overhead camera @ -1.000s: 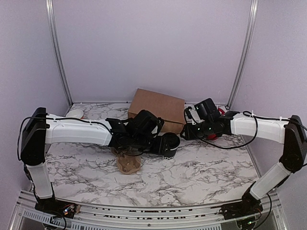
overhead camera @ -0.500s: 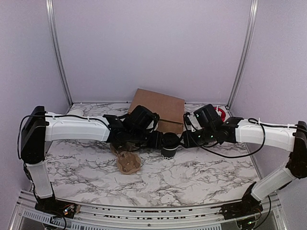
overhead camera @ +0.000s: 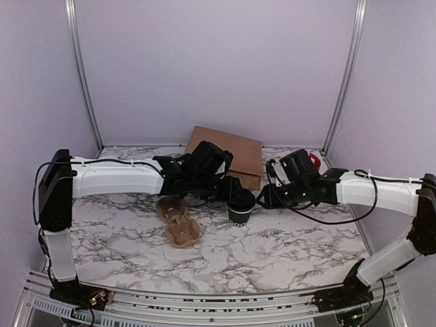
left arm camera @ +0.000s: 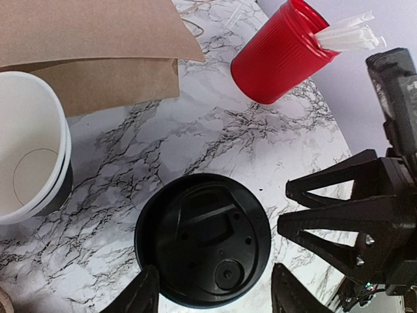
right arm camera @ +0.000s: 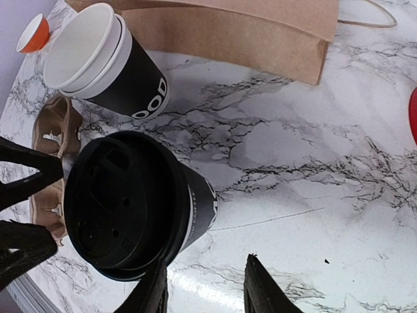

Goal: Pack the takeout coffee

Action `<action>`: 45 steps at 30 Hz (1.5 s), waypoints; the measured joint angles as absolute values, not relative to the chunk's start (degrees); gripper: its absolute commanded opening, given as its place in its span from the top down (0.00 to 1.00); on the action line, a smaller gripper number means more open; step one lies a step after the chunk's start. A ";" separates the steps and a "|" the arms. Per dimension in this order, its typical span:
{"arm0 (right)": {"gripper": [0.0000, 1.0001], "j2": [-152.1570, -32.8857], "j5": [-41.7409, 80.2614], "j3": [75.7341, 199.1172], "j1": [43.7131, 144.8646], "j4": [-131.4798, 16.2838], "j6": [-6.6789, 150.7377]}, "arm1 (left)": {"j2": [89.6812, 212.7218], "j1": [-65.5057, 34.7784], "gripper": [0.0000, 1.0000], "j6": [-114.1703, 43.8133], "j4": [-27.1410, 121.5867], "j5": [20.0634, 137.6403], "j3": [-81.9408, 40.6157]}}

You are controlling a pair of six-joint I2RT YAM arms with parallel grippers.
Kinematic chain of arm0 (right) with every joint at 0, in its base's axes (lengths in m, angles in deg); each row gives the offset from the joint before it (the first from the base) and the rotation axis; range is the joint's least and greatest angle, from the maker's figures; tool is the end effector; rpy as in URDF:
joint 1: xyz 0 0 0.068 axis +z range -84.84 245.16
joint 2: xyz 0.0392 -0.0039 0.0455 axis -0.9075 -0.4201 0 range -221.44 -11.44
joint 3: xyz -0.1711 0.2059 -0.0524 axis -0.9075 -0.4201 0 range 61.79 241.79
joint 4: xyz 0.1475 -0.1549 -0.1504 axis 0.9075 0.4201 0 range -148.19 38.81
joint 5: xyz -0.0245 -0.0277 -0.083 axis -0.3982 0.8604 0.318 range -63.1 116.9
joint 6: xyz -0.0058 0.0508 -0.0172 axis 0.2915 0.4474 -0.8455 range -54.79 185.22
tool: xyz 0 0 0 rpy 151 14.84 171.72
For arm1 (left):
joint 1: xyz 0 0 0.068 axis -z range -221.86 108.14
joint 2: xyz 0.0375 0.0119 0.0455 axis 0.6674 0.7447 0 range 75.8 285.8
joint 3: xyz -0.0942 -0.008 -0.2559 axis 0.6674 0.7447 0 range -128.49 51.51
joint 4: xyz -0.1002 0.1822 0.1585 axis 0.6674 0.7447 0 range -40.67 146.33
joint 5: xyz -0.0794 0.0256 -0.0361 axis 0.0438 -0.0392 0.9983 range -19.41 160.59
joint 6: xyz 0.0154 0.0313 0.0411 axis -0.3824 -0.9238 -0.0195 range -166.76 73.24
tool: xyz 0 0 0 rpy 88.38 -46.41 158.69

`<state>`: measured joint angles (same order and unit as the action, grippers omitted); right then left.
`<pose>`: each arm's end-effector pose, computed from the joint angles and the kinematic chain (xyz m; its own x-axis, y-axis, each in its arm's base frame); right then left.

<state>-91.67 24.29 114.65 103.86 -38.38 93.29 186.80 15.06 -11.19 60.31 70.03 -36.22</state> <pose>0.2290 0.1856 0.2339 -0.8105 -0.0468 -0.5839 -0.3030 0.8866 0.3495 0.2480 -0.3803 0.2566 -0.7347 0.0624 -0.6755 0.4994 0.7237 -0.4763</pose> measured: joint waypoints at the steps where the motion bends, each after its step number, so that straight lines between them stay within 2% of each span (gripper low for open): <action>1: 0.62 -91.67 24.07 114.54 103.75 -38.73 93.49 | 187.36 15.06 0.39 -11.23 60.35 70.03 -36.50; 22: 0.63 -91.99 21.21 112.97 103.49 -41.96 95.26 | 189.42 14.93 0.39 -11.30 60.51 69.73 -36.83; 45: 0.63 -81.74 20.88 105.28 107.58 -41.20 100.87 | 185.29 17.31 0.39 -11.82 61.38 71.19 -31.82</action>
